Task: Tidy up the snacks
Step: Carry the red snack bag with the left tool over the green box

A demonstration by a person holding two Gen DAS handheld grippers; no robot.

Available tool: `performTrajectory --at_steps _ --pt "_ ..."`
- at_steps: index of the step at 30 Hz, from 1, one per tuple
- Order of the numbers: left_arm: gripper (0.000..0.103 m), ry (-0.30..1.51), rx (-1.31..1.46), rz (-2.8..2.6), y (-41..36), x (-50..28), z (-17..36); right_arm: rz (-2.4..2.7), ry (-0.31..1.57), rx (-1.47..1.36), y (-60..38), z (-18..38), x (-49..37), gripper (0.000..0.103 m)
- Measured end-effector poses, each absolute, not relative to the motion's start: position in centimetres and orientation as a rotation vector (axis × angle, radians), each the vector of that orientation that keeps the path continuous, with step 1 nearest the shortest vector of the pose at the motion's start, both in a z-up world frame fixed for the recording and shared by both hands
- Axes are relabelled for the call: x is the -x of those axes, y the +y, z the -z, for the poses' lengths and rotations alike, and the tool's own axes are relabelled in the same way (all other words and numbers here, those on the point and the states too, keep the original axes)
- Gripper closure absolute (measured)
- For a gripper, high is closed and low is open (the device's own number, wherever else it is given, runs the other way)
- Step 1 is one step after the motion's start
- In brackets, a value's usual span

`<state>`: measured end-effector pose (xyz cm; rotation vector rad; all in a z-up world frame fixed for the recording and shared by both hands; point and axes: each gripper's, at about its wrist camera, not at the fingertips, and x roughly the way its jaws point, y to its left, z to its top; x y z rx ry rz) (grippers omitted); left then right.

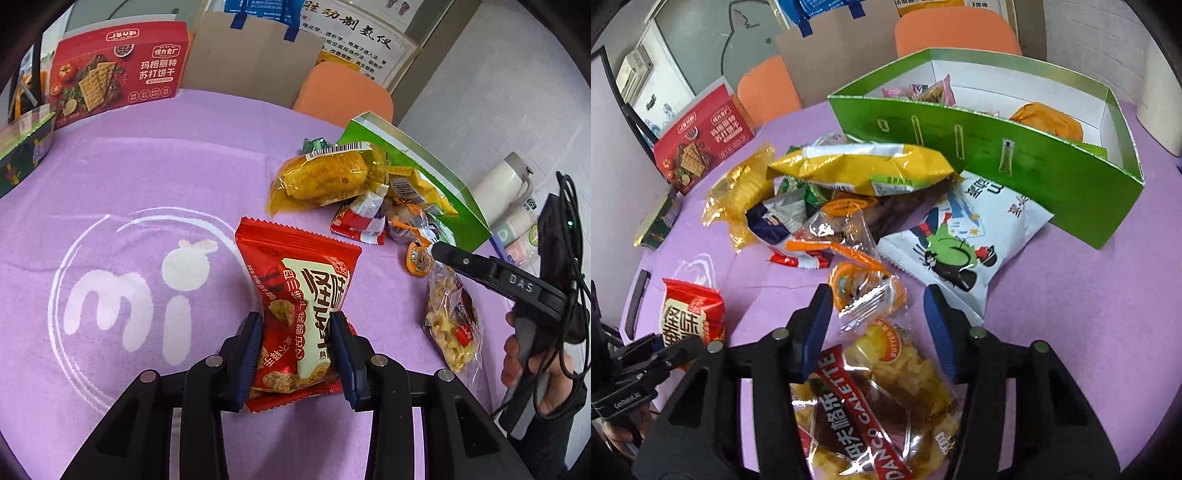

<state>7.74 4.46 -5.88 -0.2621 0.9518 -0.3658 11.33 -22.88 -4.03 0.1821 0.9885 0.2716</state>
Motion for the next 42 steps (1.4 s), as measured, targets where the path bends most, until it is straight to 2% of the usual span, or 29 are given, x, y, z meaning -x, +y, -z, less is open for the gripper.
performTrajectory --at_steps 11,12,13,18,27,42 --pt "0.063 0.937 0.245 0.380 4.2 -8.4 5.4 -0.291 0.994 0.005 -20.0 4.5 -12.2 0.049" --pt "0.063 0.938 0.246 0.380 4.2 -8.4 5.5 -0.284 0.991 0.012 -20.0 4.5 -12.1 0.059" --pt "0.062 0.941 0.249 0.383 4.2 -8.5 5.5 -0.277 0.987 0.018 -20.0 4.5 -12.1 0.061" --pt "0.058 0.941 0.241 0.390 4.0 -8.8 5.8 -0.280 0.971 0.004 -20.3 4.4 -11.8 0.066" --pt "0.066 0.940 0.229 0.386 3.9 -8.5 5.6 -0.330 0.912 -0.074 -21.3 2.3 -9.5 0.069" --pt "0.066 0.796 0.168 0.491 -0.4 -9.2 -2.3 -0.284 0.711 -0.197 -27.0 -3.5 -6.9 0.070"
